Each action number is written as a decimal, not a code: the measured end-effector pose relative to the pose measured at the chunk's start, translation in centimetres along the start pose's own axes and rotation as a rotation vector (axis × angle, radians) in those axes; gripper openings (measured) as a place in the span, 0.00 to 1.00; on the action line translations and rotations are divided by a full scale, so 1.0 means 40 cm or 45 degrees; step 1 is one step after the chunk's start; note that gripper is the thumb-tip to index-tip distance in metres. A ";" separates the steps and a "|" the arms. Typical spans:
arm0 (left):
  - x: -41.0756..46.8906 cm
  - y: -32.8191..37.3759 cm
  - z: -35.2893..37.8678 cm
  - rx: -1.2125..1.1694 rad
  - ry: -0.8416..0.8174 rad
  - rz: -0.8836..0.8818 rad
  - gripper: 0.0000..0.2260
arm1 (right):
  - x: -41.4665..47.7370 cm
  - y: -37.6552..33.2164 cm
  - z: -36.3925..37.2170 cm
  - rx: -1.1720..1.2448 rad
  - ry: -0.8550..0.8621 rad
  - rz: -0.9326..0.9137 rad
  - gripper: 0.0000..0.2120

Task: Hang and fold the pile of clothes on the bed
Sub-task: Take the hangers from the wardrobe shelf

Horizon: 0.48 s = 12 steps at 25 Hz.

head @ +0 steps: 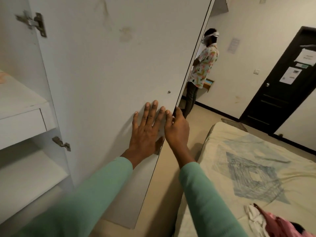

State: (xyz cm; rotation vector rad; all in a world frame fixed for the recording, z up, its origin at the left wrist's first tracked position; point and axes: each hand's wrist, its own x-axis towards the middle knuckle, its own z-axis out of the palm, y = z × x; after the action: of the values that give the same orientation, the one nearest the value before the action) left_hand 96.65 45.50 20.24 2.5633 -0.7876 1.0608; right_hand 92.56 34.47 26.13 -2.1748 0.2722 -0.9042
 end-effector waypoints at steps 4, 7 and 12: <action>-0.085 -0.067 -0.113 -0.337 -0.073 -0.072 0.42 | -0.136 -0.078 0.017 -0.058 0.274 -0.268 0.22; -0.207 -0.186 -0.240 -0.396 0.065 -0.202 0.30 | -0.255 -0.184 0.082 0.074 0.121 -0.466 0.17; -0.383 -0.417 -0.492 -0.196 0.454 -0.526 0.27 | -0.400 -0.401 0.260 0.336 -0.471 -0.644 0.13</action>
State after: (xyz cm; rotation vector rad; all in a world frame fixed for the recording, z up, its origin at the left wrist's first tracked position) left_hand 85.90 73.40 22.62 2.1833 -0.2255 1.2095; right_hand 86.63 58.61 24.39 -2.1373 -0.5684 -0.7246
